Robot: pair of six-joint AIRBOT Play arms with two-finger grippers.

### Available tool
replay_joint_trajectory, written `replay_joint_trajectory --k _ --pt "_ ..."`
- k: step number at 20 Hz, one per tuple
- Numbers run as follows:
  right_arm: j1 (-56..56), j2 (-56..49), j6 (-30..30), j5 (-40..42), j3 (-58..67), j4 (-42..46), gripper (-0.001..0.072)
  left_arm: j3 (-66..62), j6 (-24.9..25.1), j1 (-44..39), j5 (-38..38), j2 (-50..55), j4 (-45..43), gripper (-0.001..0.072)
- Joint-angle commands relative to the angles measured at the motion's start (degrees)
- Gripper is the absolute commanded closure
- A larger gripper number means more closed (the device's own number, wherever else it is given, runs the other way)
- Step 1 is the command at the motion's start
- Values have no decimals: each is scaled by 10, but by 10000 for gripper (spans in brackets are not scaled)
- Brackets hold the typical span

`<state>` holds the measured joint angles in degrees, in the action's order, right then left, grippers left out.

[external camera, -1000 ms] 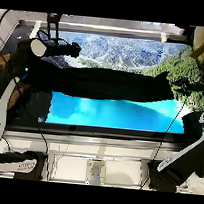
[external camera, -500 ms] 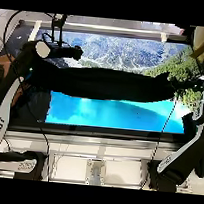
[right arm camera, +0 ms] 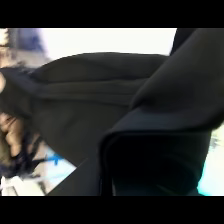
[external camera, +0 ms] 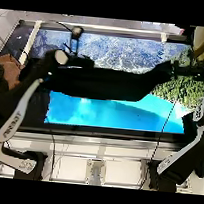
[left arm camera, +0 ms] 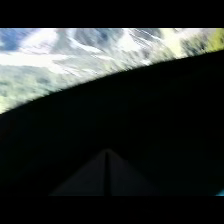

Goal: Fold the clothes and pants, and hang the long-sleeved shirts on hangers.

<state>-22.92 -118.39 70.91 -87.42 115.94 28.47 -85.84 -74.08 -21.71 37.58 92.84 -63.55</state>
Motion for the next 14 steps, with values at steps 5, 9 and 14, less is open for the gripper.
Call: replay_joint_trajectory --k 5,9,14 --pt "167 51 55 32 2 -18 706 -1 0 -124 -71 136 91 687" --pt "263 49 100 150 1 61 706 -1 -1 -73 -38 108 33 687" --pt "372 27 138 250 1 130 706 -1 -2 100 113 12 5 687"
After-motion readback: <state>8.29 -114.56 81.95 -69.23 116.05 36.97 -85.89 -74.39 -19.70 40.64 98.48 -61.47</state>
